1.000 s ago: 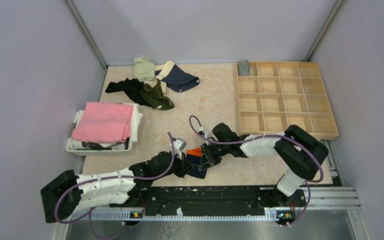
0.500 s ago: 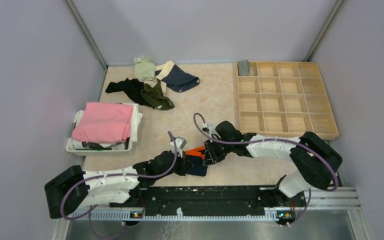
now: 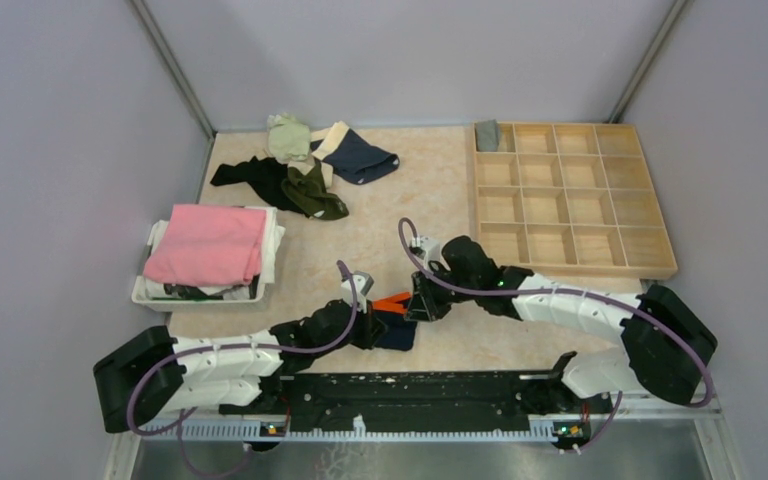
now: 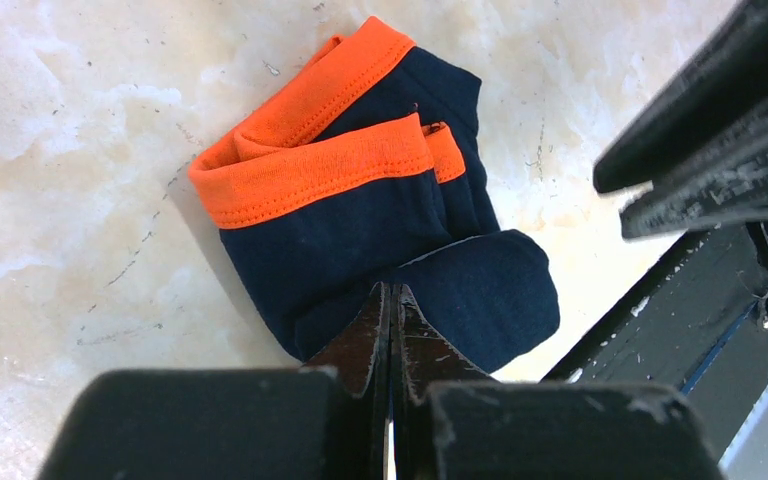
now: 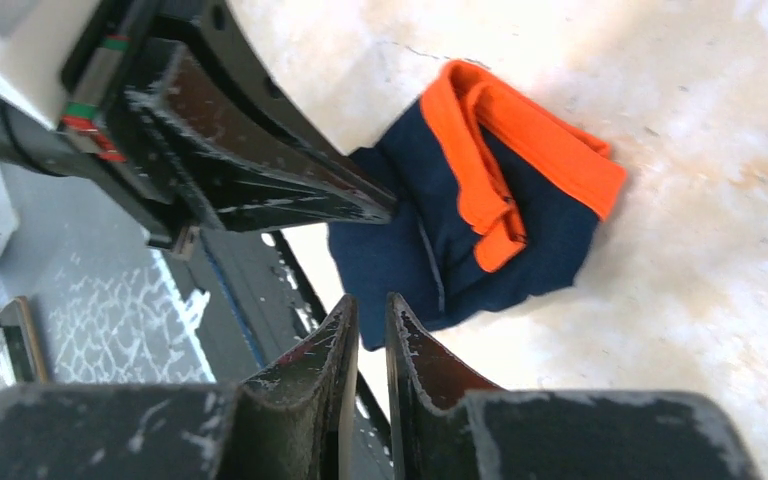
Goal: Roll the underwear
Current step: Roll the underwear to the center of the board.
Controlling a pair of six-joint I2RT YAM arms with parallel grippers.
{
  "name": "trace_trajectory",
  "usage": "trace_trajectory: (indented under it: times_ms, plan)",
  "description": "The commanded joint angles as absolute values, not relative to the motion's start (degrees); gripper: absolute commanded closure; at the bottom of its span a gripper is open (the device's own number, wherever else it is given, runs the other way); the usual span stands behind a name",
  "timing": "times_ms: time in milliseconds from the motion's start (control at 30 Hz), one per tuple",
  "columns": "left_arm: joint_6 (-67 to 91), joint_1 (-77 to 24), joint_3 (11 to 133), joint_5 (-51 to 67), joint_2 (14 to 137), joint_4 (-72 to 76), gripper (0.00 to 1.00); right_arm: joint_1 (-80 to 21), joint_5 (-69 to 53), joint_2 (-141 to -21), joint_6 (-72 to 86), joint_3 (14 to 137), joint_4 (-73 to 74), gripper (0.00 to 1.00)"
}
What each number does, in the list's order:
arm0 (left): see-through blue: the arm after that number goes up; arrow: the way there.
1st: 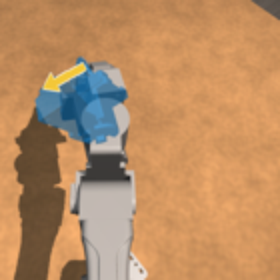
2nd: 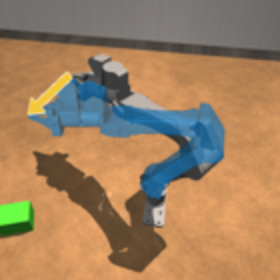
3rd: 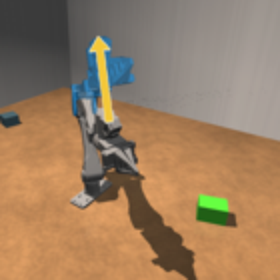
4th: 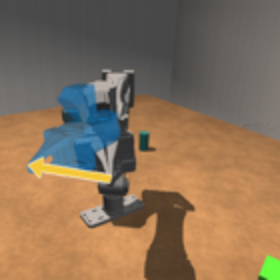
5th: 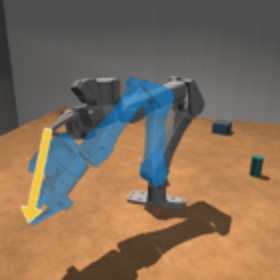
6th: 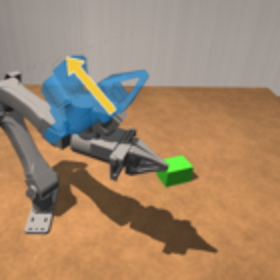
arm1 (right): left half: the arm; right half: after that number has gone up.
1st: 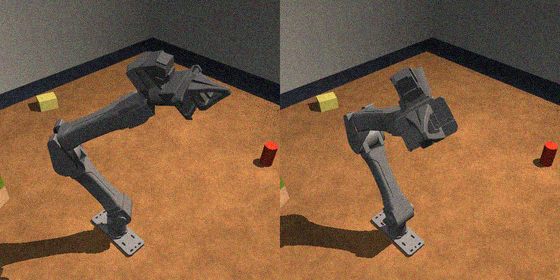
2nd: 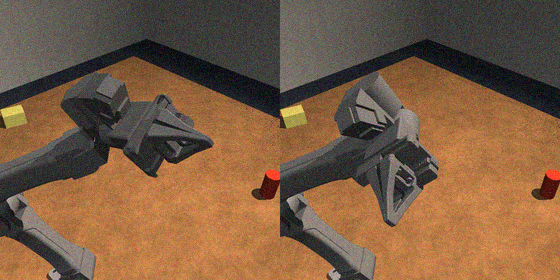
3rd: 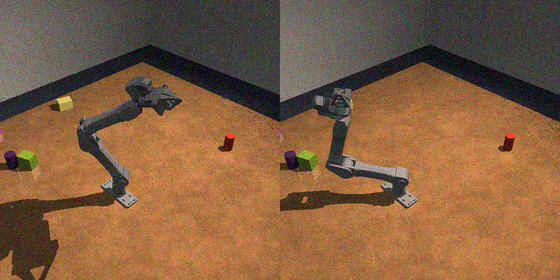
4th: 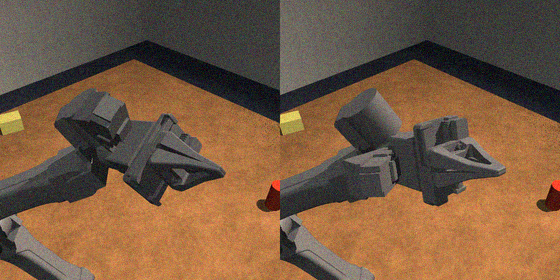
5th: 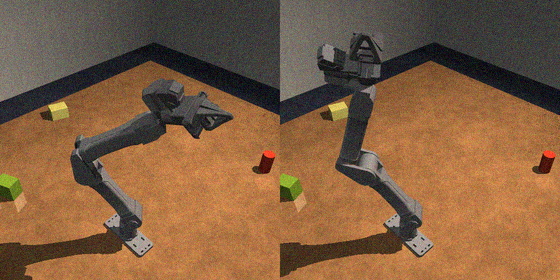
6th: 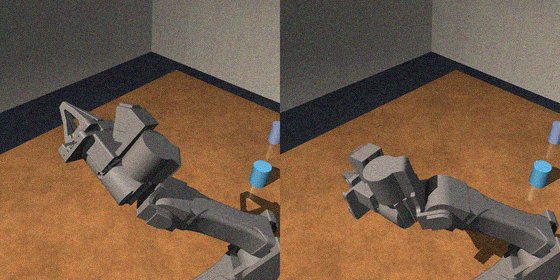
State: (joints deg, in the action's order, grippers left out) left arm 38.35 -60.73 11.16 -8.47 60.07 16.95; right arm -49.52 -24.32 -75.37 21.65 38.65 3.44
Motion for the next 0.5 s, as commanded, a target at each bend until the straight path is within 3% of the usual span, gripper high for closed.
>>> trace_trajectory:
  times_ms: [0, 467]
  plan:
    - [37.92, -60.72, 10.57, -7.82, 62.41, 10.4, 1.0, -52.09, -27.49, -76.16, 23.21, 37.88, -3.22, 0.86]
    - [37.71, -60.67, 10.94, -8.08, 61.66, 9.83, 1.0, -54.14, -22.16, -85.39, 25.78, 37.62, -3.8, 0.95]
